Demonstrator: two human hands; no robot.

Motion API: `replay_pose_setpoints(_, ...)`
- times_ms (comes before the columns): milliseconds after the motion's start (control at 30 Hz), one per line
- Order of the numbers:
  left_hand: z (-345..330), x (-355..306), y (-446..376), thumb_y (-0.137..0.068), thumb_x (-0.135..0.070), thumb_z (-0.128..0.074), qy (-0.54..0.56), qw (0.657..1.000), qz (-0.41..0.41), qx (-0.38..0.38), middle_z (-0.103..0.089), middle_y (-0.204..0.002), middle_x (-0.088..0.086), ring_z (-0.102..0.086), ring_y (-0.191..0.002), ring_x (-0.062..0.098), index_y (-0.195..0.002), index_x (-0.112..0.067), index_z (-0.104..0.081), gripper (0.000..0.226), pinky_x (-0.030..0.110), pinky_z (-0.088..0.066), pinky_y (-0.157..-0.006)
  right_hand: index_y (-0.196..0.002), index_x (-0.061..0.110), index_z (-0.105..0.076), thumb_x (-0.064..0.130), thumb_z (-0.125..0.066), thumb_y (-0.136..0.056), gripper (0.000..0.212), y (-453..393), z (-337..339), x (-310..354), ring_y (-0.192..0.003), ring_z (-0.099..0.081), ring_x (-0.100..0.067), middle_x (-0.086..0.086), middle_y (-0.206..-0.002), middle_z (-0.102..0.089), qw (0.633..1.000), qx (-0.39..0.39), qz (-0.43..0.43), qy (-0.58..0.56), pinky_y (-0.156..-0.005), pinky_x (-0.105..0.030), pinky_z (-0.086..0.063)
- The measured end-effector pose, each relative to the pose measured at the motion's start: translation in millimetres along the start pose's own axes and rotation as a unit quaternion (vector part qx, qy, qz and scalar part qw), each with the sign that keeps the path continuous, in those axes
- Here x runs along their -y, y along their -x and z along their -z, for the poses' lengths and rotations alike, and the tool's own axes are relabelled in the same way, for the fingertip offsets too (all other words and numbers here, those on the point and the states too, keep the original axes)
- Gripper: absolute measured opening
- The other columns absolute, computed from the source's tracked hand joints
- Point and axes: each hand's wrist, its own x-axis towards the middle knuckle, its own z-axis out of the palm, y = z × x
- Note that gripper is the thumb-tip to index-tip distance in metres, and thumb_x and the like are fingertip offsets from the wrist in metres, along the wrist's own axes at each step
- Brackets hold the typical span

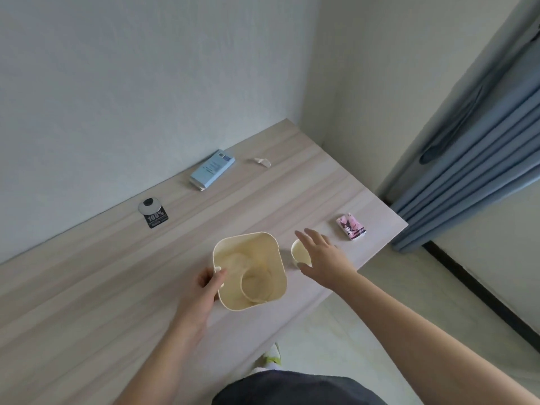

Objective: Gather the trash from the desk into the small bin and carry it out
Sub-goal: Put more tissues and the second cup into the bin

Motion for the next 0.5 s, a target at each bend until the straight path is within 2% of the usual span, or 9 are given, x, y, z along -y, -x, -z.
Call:
replay_pose_setpoints(67,6.7,-6.7,-9.2,-0.081,-0.041,-0.066,0.003,1.000,0.001,0.010,-0.056,-0.090,0.010,-0.053,-0.085,0.022,-0.095,-0.009,-0.059,0.036,0.037,-0.042,-0.081,-0.152,0.027,-0.019,0.040,-0.063,-0.086,0.080,-12.5,-4.1,-2.0,-0.144,-0.020,-0.026,-0.003,-0.161,-0.017,1.000,0.019,-0.003,0.010,-0.106,-0.046,-0.037)
replay_pose_setpoints(133,14.1,-11.9,-17.4,-0.077,-0.044,-0.065,0.001,1.000,0.000,0.007,-0.058,-0.090,0.012,-0.055,-0.084,0.023,-0.094,-0.001,-0.060,0.047,0.039,-0.042,-0.081,-0.152,0.027,-0.019,0.040,-0.064,-0.086,0.082,-20.1,-9.9,-3.8,-0.145,-0.016,-0.025,-0.002,-0.161,-0.015,0.999,0.032,-0.006,0.022,-0.106,-0.046,-0.037)
replay_pose_setpoints(267,23.4,-16.2,-25.5,-0.069,-0.054,-0.064,-0.034,0.999,-0.024,-0.016,-0.056,-0.080,0.009,-0.053,-0.075,0.019,-0.093,0.009,-0.057,0.068,0.036,-0.040,-0.072,-0.150,0.027,-0.024,0.036,-0.064,-0.086,0.076,-30.4,-19.0,-6.5,-0.134,-0.033,-0.028,-0.003,-0.150,-0.030,0.997,0.067,-0.009,0.047,-0.098,-0.043,-0.045)
replay_pose_setpoints(400,9.1,-14.0,-33.4,-0.082,-0.042,-0.064,-0.049,0.998,-0.028,-0.039,-0.051,-0.077,0.008,-0.049,-0.071,0.017,-0.090,0.012,-0.054,0.055,0.022,-0.042,-0.060,-0.148,0.027,-0.028,0.037,-0.064,-0.086,0.073,-36.6,-7.5,-12.7,-0.123,-0.039,-0.028,-0.003,-0.142,-0.038,0.998,0.064,0.000,0.022,-0.094,-0.040,-0.047)
replay_pose_setpoints(500,-10.6,-14.4,-36.4,-0.080,-0.040,-0.064,-0.031,0.998,-0.020,-0.059,-0.052,-0.078,0.009,-0.050,-0.070,0.018,-0.091,0.013,-0.055,0.055,0.019,-0.044,-0.058,-0.146,0.025,-0.035,0.041,-0.066,-0.084,0.071,-34.6,20.5,-21.3,-0.118,-0.046,-0.027,-0.002,-0.138,-0.043,0.999,-0.013,0.032,-0.025,-0.087,-0.034,-0.045)
